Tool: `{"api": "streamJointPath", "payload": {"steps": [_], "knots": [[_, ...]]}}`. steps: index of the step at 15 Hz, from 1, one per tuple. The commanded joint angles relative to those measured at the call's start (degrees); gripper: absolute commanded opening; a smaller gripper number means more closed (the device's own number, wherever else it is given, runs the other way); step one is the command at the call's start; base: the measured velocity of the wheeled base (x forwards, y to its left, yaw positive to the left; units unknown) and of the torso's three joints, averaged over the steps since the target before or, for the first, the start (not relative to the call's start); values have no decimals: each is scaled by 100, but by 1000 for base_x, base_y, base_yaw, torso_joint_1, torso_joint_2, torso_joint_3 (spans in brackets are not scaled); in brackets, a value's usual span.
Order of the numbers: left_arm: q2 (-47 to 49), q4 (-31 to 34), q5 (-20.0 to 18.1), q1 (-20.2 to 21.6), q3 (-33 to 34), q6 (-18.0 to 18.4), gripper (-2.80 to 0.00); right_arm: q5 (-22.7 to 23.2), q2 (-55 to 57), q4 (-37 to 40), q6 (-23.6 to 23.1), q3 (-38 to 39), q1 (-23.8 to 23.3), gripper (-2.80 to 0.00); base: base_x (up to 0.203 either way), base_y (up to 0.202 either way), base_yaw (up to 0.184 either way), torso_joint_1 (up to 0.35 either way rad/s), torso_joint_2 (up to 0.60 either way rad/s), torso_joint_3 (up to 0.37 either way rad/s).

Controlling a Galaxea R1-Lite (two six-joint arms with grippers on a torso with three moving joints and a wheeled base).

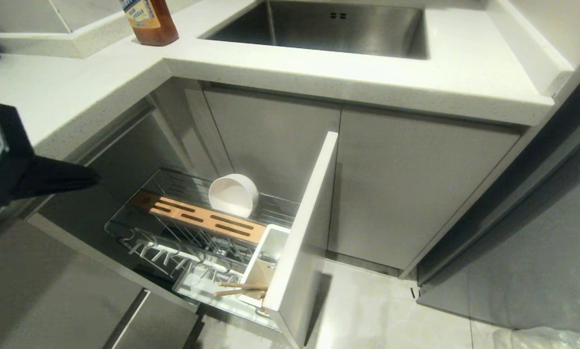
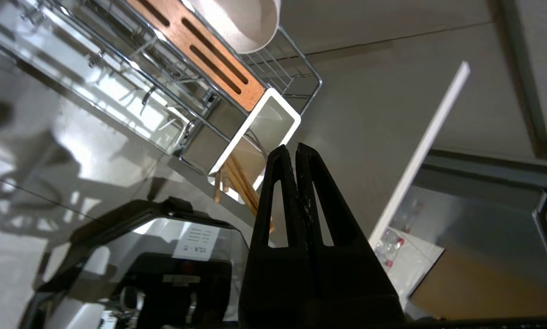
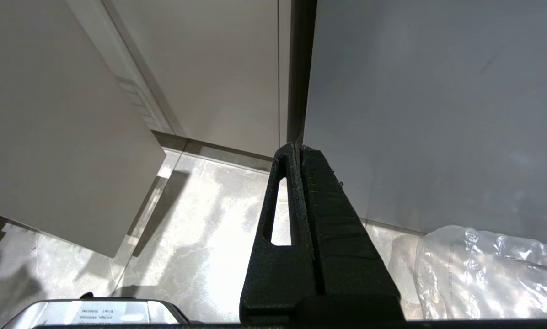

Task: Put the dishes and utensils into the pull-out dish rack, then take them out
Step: Take the bowl out of the cupboard

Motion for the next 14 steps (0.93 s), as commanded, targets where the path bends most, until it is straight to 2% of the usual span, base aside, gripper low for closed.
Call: {"api": "streamJointPath", "payload": {"steps": [1,4,6,8,10,11,14], "knots": [[328,-390,36,-47,413,-116,-280,0,2,0,0,0,0,-280,0,0,0,0,0,0],[1007,-1628,471,-80,1150,-214,-280,0,2,0,0,0,0,-280,0,0,0,0,0,0],[1538,-2525,1017,-266,1576,-225,-280,0,2,0,0,0,0,-280,0,0,0,0,0,0],[2022,-2968,1263,-385,1718,-227,-280,0,2,0,0,0,0,-280,0,0,0,0,0,0],[2465,-3214,1324,-500,1635,-206,-280,0,2,0,0,0,0,-280,0,0,0,0,0,0],[2644,-3257,1327,-544,1483,-186,0,0,2,0,0,0,0,-280,0,0,0,0,0,0],[3149,-3383,1313,-580,1088,-154,0,0,2,0,0,0,0,-280,0,0,0,0,0,0]]}}
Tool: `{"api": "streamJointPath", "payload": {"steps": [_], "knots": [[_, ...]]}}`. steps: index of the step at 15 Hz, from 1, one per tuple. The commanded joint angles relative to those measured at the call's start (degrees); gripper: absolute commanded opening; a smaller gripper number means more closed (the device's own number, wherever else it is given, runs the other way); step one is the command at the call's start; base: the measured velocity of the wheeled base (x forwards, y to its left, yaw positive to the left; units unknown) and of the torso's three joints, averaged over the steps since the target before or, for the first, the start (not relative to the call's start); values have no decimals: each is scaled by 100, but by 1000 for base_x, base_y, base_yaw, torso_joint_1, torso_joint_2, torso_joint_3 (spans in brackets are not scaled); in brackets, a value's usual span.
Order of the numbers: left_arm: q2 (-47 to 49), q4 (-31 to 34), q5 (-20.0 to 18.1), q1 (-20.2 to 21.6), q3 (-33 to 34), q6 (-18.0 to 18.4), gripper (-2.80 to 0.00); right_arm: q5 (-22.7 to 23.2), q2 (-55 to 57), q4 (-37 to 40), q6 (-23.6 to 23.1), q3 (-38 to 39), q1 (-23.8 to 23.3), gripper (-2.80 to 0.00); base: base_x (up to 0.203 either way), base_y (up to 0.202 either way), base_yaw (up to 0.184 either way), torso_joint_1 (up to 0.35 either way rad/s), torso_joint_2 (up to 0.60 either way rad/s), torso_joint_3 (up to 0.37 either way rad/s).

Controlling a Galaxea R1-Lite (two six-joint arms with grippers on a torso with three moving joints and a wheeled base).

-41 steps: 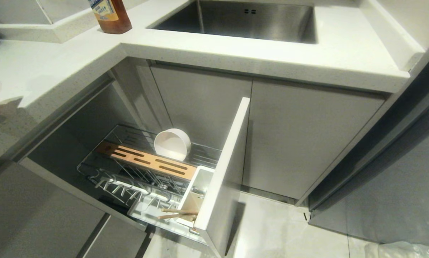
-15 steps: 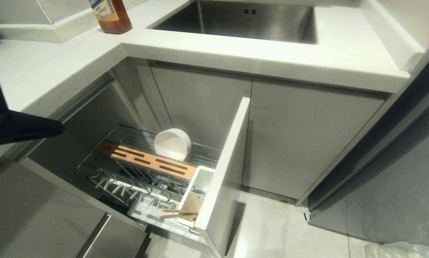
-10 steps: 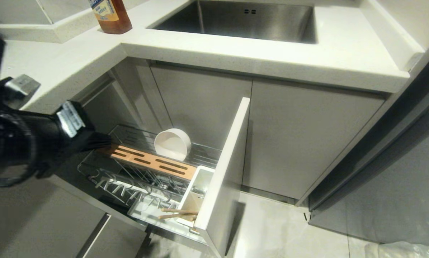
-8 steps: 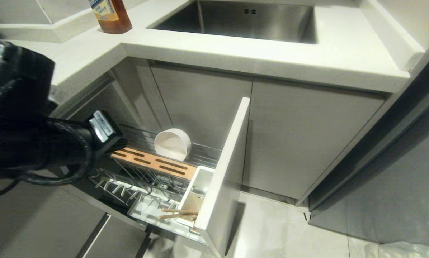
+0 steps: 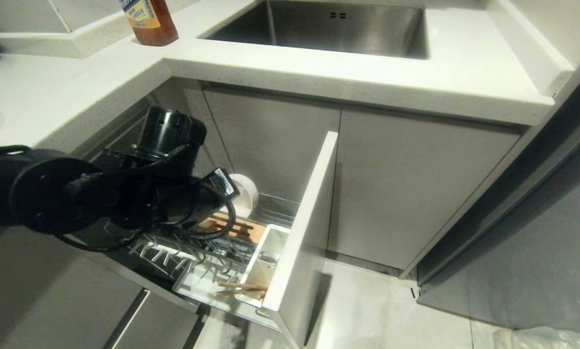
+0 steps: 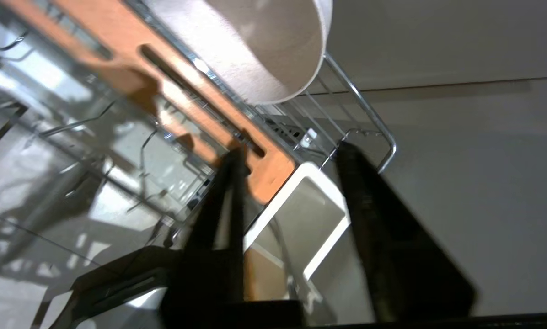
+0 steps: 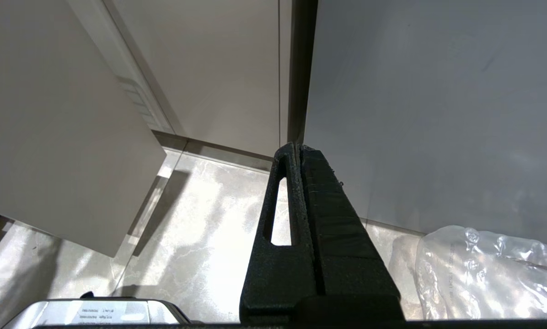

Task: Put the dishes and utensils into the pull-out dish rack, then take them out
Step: Take the bowl out of the cupboard

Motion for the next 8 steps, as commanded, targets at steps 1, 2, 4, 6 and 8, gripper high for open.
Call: {"api": "streamJointPath", "payload": {"steps": [1,2,4,6,8], "knots": [[471,-57,11,-10,-171,20,0,0,2,0,0,0,0,-280,0,0,0,0,0,0],[606,-116,-3,2,-280,114,0,0,2,0,0,0,0,-280,0,0,0,0,0,0],[857,-217,-16,38,-534,304,0,0,2,0,0,0,0,-280,0,0,0,0,0,0],[1094,-304,-17,187,-791,482,0,0,2,0,0,0,0,-280,0,0,0,0,0,0],[1359,-492,-17,299,-930,642,0,0,2,0,0,0,0,-280,0,0,0,0,0,0]]}}
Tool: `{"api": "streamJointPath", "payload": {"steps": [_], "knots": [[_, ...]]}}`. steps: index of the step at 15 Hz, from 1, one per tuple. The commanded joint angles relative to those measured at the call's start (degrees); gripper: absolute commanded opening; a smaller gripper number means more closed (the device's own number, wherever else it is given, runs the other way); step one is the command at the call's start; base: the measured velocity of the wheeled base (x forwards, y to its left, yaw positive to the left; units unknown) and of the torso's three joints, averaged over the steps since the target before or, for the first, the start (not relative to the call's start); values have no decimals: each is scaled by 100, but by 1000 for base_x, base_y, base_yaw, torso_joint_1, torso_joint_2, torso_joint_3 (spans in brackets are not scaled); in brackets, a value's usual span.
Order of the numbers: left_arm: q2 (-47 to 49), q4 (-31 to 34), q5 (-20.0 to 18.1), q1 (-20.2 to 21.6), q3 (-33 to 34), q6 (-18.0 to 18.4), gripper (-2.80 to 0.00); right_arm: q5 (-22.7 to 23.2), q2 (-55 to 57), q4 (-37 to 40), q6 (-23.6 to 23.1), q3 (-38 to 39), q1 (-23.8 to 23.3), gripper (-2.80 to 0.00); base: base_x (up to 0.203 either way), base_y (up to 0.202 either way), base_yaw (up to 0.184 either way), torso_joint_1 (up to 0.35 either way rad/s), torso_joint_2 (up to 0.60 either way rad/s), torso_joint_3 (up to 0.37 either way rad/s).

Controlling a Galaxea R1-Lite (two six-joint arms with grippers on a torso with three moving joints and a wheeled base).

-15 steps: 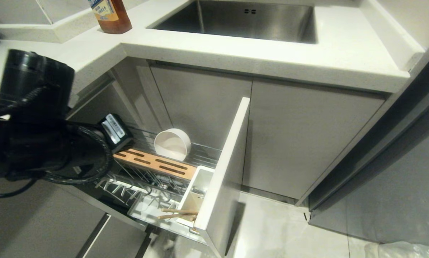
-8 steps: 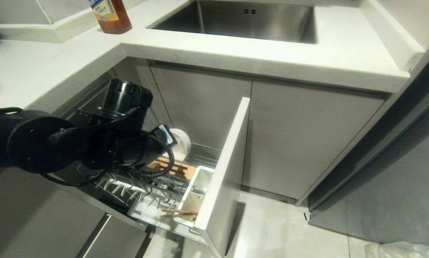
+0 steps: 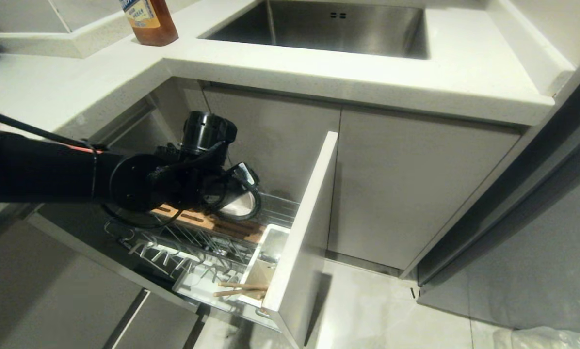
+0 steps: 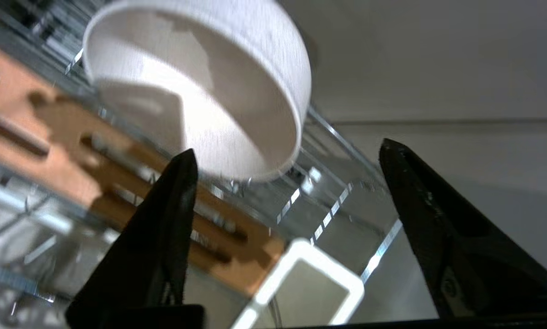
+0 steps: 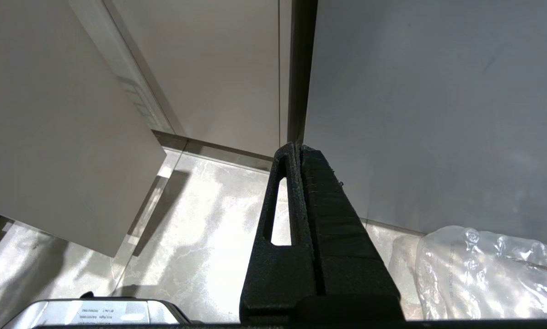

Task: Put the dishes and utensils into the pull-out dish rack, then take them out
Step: Take the bowl out of the cupboard

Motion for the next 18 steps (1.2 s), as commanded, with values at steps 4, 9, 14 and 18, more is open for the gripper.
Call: {"api": "streamJointPath", "payload": {"steps": [4,9,14,18], "knots": [[593,-121,5,149,-433,187,0,0,3,0,0,0,0,-280,0,0,0,0,0,0],[951,-342,-34,164,-791,251,0,0,3,0,0,0,0,-280,0,0,0,0,0,0],[1050,-446,-162,235,-883,313,-80,0,3,0,0,0,0,-280,0,0,0,0,0,0],[1024,-446,-171,243,-866,401,-280,0,3,0,0,0,0,-280,0,0,0,0,0,0]]}}
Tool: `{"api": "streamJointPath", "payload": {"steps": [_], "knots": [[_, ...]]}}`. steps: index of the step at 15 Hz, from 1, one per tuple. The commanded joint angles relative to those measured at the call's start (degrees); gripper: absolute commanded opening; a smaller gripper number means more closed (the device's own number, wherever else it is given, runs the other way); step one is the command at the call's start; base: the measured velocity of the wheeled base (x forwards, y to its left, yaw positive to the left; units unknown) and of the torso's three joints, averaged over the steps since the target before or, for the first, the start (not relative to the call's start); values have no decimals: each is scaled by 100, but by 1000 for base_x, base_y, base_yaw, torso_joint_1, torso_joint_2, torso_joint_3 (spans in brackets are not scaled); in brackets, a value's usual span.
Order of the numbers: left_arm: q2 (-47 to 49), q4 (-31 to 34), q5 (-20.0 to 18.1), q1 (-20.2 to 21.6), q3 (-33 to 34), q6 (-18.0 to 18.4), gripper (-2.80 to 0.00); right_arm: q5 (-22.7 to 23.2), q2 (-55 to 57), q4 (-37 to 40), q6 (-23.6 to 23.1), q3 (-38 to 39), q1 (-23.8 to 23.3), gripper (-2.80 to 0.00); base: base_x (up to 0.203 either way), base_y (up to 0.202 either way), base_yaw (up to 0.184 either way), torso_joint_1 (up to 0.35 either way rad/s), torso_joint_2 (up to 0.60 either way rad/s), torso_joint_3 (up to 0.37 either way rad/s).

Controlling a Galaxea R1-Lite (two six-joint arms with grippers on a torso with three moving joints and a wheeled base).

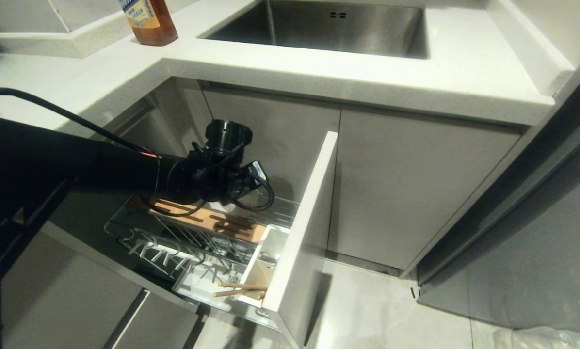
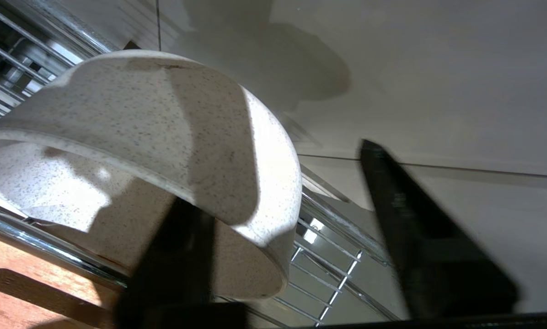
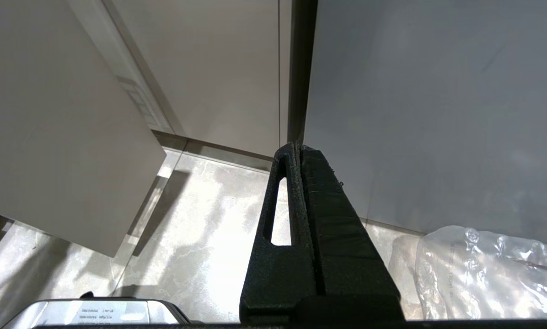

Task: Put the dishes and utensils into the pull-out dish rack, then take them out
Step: Take the bowl out of the cupboard

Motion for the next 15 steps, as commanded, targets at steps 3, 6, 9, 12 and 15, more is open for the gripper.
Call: {"api": "streamJointPath", "payload": {"steps": [3,6,9,12,15], "knots": [[-43,-3,11,3,37,-25,-280,0,2,0,0,0,0,-280,0,0,0,0,0,0],[-69,-3,12,-6,62,-25,-280,0,2,0,0,0,0,-280,0,0,0,0,0,0],[-142,-3,20,-27,102,-30,-280,0,2,0,0,0,0,-280,0,0,0,0,0,0],[-491,5,20,-54,159,-34,-280,0,2,0,0,0,0,-280,0,0,0,0,0,0],[-1019,34,27,-134,271,-34,-280,0,2,0,0,0,0,-280,0,0,0,0,0,0]]}}
